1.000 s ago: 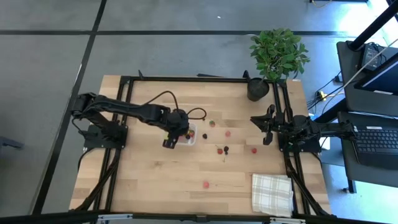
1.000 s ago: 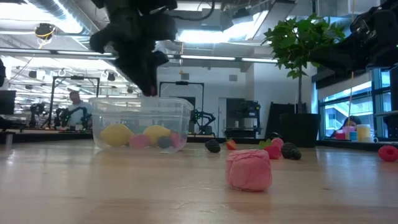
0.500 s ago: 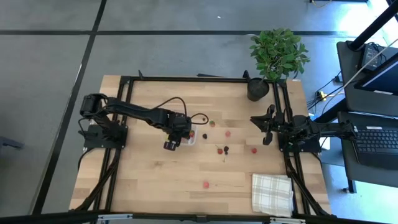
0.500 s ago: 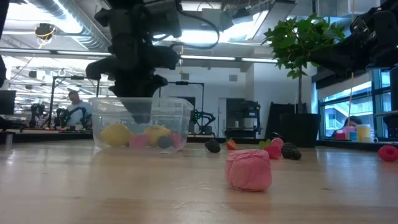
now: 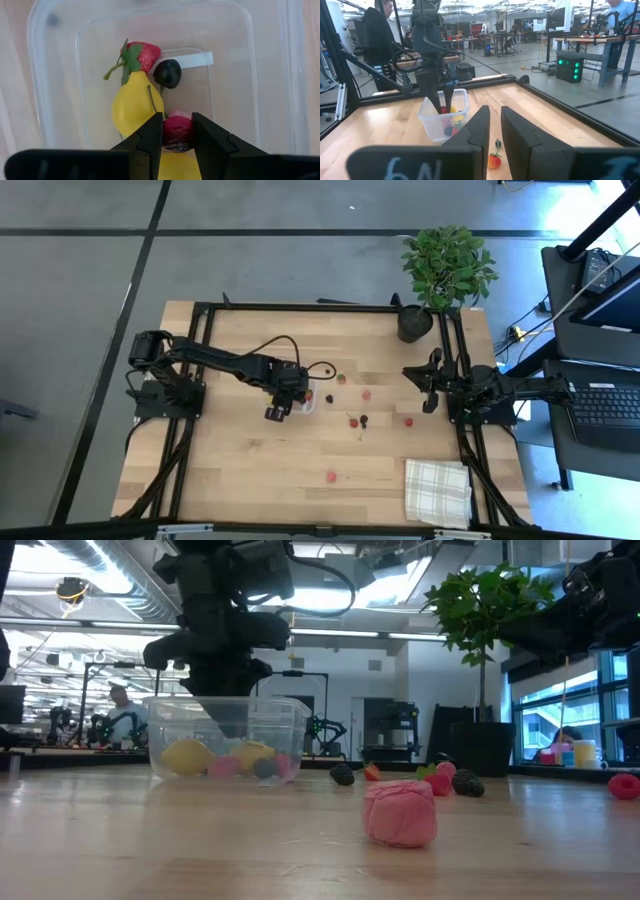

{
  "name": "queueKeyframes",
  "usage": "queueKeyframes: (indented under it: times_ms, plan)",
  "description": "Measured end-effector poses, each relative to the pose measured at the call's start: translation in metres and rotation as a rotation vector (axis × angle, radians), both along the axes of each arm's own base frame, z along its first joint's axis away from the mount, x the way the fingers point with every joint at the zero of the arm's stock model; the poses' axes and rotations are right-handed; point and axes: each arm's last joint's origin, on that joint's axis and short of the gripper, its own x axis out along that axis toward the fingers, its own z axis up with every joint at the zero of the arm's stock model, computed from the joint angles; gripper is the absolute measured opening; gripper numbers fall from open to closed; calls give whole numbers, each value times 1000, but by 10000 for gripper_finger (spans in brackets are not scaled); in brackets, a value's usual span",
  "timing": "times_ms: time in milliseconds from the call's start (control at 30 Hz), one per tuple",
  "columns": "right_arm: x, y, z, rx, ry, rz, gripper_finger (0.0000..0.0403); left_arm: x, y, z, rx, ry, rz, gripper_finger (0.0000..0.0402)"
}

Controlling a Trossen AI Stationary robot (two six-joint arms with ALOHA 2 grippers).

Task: Pick and placing Produce into tupperware
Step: Put the red cherry into the transparent bin, then put the left blackberry into the transparent bin

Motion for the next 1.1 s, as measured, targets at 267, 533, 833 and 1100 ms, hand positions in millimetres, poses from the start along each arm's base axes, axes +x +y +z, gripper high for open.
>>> queueKeyframes:
  times_ms: [267,533,833,1100]
  plan:
    - [0,0,0,-2,0,0,51,0,0,0,5,1,-7,90]
    - [0,0,0,-2,0,0,51,0,0,0,4,1,-6,141]
    - [0,0,0,-3,1,0,51,0,0,0,5,0,-6,172]
    - [0,0,0,-3,1,0,51,-1,2,1,59,12,11,170]
